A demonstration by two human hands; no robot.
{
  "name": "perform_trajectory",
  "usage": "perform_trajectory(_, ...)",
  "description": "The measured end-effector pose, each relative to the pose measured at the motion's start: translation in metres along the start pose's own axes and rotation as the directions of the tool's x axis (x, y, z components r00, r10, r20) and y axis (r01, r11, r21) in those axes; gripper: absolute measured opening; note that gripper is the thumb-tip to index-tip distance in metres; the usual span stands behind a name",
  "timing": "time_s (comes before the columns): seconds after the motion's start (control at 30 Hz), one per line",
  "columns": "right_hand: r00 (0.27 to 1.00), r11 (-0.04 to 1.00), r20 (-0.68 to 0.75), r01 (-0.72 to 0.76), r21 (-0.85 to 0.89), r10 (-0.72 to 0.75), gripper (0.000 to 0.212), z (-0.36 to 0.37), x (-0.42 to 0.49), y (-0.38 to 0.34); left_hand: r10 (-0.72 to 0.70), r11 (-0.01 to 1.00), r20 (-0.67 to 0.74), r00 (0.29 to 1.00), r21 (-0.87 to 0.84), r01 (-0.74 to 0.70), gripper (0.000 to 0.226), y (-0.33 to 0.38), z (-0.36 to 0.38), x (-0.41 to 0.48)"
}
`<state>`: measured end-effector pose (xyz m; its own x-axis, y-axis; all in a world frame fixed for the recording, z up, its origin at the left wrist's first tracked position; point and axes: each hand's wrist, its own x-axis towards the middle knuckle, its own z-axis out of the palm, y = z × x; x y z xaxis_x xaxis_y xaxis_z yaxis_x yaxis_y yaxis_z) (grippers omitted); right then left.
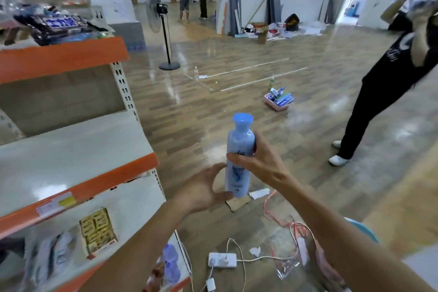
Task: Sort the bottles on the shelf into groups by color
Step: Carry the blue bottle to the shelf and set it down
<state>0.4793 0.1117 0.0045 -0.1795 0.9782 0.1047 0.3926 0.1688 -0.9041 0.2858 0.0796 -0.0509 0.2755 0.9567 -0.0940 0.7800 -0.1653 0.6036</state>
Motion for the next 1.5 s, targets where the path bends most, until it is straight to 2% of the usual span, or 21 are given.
perform_trajectory(0.13, 1.000, 0.999, -0.018, 0.012, 0.041, -0.011, 0.048, -0.012, 0.002, -0.003, -0.059, 0.980, -0.020, 0.998, -0.191, 0.054, 0.077, 0.019, 0.015, 0.013)
perform_trajectory(0.33, 1.000, 0.994, -0.006, -0.019, 0.109, 0.020, 0.056, -0.004, 0.020, -0.004, -0.115, 0.895, -0.060, 0.992, -0.440, 0.077, 0.063, 0.025, 0.015, 0.033)
perform_trajectory(0.43, 0.999, 0.990, 0.039, -0.033, 0.139, 0.028, 0.048, 0.004, 0.034, -0.009, -0.130, 0.867, -0.057, 0.990, -0.492, 0.085, 0.059, 0.017, 0.008, 0.039)
perform_trajectory(0.6, 0.984, 0.969, 0.161, -0.112, 0.221, 0.076, 0.035, 0.013, 0.062, -0.012, -0.073, 0.763, 0.010, 0.997, -0.643, 0.063, 0.059, -0.003, -0.011, 0.050)
perform_trajectory(0.8, 0.960, 0.932, 0.211, -0.238, 0.273, 0.183, 0.043, 0.031, 0.081, 0.000, -0.026, 0.756, 0.073, 0.997, -0.652, 0.068, 0.063, -0.027, -0.018, 0.068)
perform_trajectory(0.9, 0.966, 0.942, 0.197, -0.215, 0.260, 0.166, 0.046, 0.037, 0.089, 0.008, -0.037, 0.751, 0.104, 0.994, -0.653, 0.096, 0.065, -0.038, -0.015, 0.076)
perform_trajectory(1.07, 0.976, 0.956, 0.185, -0.159, 0.247, 0.114, 0.036, 0.040, 0.108, 0.016, -0.096, 0.797, 0.086, 0.992, -0.590, 0.128, 0.068, -0.054, -0.012, 0.096)
perform_trajectory(1.2, 0.981, 0.969, 0.178, -0.109, 0.221, 0.069, 0.027, 0.032, 0.137, 0.022, -0.155, 0.839, 0.018, 0.988, -0.525, 0.142, 0.054, -0.059, -0.015, 0.117)
perform_trajectory(1.33, 0.982, 0.985, 0.187, -0.042, 0.167, 0.010, 0.031, 0.012, 0.174, 0.035, -0.155, 0.881, -0.003, 0.988, -0.452, 0.136, 0.046, -0.050, -0.016, 0.148)
perform_trajectory(1.43, 0.982, 0.991, 0.189, -0.011, 0.134, -0.015, 0.034, -0.011, 0.209, 0.048, -0.180, 0.916, -0.039, 0.983, -0.371, 0.153, 0.053, -0.041, -0.015, 0.182)
perform_trajectory(1.5, 0.980, 0.994, 0.195, 0.006, 0.110, -0.027, 0.039, -0.028, 0.233, 0.058, -0.192, 0.939, -0.068, 0.979, -0.304, 0.163, 0.068, -0.033, -0.013, 0.207)
